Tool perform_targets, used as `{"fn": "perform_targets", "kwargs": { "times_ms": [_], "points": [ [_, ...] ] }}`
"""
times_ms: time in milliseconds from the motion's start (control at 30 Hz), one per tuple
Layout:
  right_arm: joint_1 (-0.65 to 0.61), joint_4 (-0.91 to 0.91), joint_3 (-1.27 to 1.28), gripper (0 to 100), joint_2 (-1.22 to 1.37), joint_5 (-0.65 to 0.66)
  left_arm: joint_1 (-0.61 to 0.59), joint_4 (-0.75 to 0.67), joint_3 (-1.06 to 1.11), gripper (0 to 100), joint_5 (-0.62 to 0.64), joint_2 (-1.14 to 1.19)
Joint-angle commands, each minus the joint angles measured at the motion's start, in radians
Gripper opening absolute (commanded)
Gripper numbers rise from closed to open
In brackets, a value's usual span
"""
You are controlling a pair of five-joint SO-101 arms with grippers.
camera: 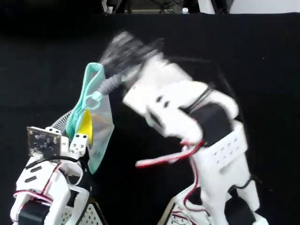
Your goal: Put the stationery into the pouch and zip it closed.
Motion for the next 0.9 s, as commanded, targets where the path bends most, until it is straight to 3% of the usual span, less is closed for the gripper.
{"fn": "perform_targets", "kwargs": {
  "times_ms": [0, 300, 533, 733, 867],
  "points": [
    [0.060, -0.035, -0.008, 1.2, 0.051, -0.002, 0.002, 0.005, 0.001, 3, 0.011, -0.002],
    [0.052, -0.037, -0.008, 1.2, 0.104, -0.006, 0.002, -0.005, 0.030, 3, 0.005, -0.002],
    [-0.110, 0.121, 0.068, 2.1, -0.004, -0.002, 0.002, -0.006, 0.004, 3, 0.005, -0.002],
    [-0.203, 0.123, 0.234, 25.0, -0.053, 0.003, 0.001, -0.006, 0.010, 3, 0.006, -0.002],
    [-0.255, 0.074, 0.309, 24.3, -0.077, 0.003, 0.001, -0.006, 0.012, 3, 0.005, -0.002]
  ]
}}
